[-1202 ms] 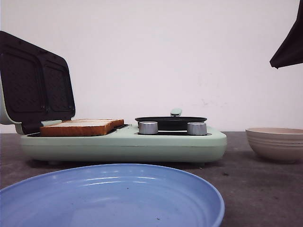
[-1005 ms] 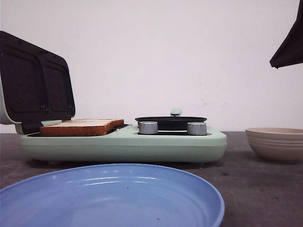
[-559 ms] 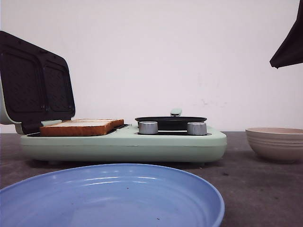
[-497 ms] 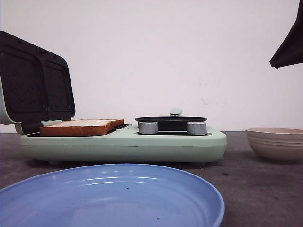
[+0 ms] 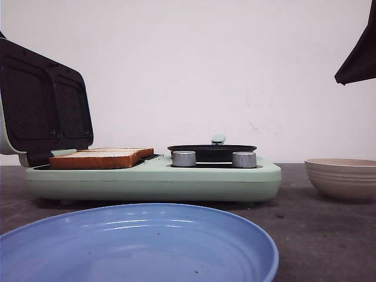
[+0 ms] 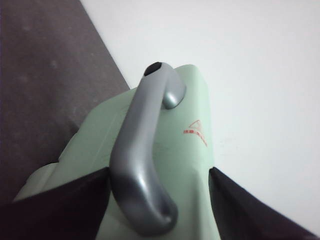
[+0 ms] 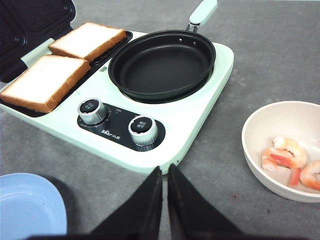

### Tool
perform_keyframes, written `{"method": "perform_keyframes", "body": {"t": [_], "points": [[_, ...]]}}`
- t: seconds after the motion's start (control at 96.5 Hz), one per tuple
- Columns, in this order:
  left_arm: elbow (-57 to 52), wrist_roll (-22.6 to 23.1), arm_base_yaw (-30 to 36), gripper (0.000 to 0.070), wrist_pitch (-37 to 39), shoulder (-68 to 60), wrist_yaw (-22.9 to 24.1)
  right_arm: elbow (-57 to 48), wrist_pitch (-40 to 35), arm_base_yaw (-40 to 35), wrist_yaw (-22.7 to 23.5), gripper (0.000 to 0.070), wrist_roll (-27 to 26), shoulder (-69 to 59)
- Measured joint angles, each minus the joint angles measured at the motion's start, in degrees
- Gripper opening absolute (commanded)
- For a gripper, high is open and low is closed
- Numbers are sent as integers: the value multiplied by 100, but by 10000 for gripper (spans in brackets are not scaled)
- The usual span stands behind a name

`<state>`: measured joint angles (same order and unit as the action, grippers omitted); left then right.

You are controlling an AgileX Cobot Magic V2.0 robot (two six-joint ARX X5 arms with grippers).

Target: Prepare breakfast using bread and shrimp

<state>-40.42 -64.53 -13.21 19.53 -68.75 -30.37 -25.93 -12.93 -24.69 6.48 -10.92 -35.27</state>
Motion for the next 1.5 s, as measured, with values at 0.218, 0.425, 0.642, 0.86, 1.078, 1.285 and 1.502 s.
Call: {"method": "perform_keyframes", "body": {"t": [0.218,0.425,0.642,0.86,1.078,1.285,1.502], "points": [[0,-166,28,52,221,-208,22,0,0,0,0,8,0,0],[0,-442,146,7,275,-208,50,0,0,0,-2,8,-4,0],[-13,-203,529,7,328,-192,363,0,-4,0,-2,8,-4,0],[-61,562,1443,7,343,-157,820,0,-22,0,-2,8,-7,0],[-66,1565,2564,10,155,-284,1545,0,-118,0,-2,8,-7,0],[-118,2479,3362,11,131,-761,2070,0,-120,0,90,8,-7,0],[-238,3053,3866,11,149,-1506,2262,0,-142,0,101,8,-7,0]]}}
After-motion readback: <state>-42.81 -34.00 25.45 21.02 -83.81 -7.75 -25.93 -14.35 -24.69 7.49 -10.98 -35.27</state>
